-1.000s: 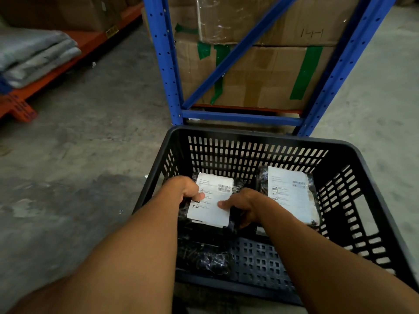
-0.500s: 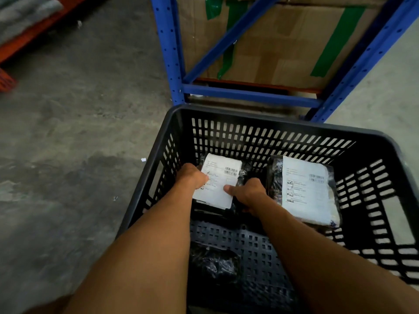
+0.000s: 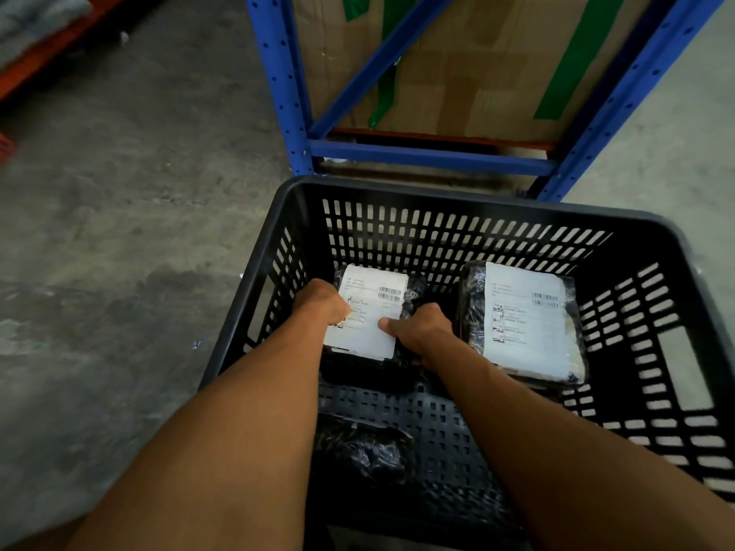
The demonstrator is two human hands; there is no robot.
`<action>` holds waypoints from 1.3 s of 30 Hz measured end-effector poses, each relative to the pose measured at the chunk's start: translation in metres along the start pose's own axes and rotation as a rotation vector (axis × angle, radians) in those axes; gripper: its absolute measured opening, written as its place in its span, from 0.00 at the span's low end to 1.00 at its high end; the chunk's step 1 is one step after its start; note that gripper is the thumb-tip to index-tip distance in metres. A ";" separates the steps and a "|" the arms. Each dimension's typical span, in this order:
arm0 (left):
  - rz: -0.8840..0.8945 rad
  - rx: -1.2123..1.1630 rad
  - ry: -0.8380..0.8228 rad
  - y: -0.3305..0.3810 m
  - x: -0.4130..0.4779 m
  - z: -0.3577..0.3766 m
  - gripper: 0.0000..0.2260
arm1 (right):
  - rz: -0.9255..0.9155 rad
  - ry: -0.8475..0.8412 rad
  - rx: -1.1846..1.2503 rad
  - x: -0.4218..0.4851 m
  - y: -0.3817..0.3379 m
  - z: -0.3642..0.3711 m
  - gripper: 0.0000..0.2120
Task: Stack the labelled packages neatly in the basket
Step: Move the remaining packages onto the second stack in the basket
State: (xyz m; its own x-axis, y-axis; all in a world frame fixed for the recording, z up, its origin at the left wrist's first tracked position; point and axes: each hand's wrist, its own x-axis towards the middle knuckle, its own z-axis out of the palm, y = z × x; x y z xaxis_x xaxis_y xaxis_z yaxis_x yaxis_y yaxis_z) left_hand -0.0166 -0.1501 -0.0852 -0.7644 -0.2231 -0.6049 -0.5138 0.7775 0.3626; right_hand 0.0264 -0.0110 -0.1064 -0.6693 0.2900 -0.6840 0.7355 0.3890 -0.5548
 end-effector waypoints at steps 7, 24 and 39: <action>0.020 0.141 0.011 -0.006 -0.012 -0.003 0.21 | -0.025 -0.046 -0.038 -0.003 0.006 0.000 0.27; -0.063 0.923 -0.530 -0.024 -0.061 0.003 0.23 | 0.077 -1.070 -0.525 -0.056 0.039 -0.017 0.46; 0.116 -0.152 -0.394 0.077 -0.083 -0.150 0.40 | -0.237 -0.439 0.525 -0.051 -0.029 -0.154 0.37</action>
State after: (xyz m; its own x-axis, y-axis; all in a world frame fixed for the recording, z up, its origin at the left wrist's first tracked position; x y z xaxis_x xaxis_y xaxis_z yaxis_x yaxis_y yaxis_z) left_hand -0.0508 -0.1600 0.0997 -0.6282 0.1248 -0.7679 -0.5075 0.6824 0.5261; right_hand 0.0228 0.0975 0.0171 -0.7942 -0.1712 -0.5830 0.6032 -0.1057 -0.7906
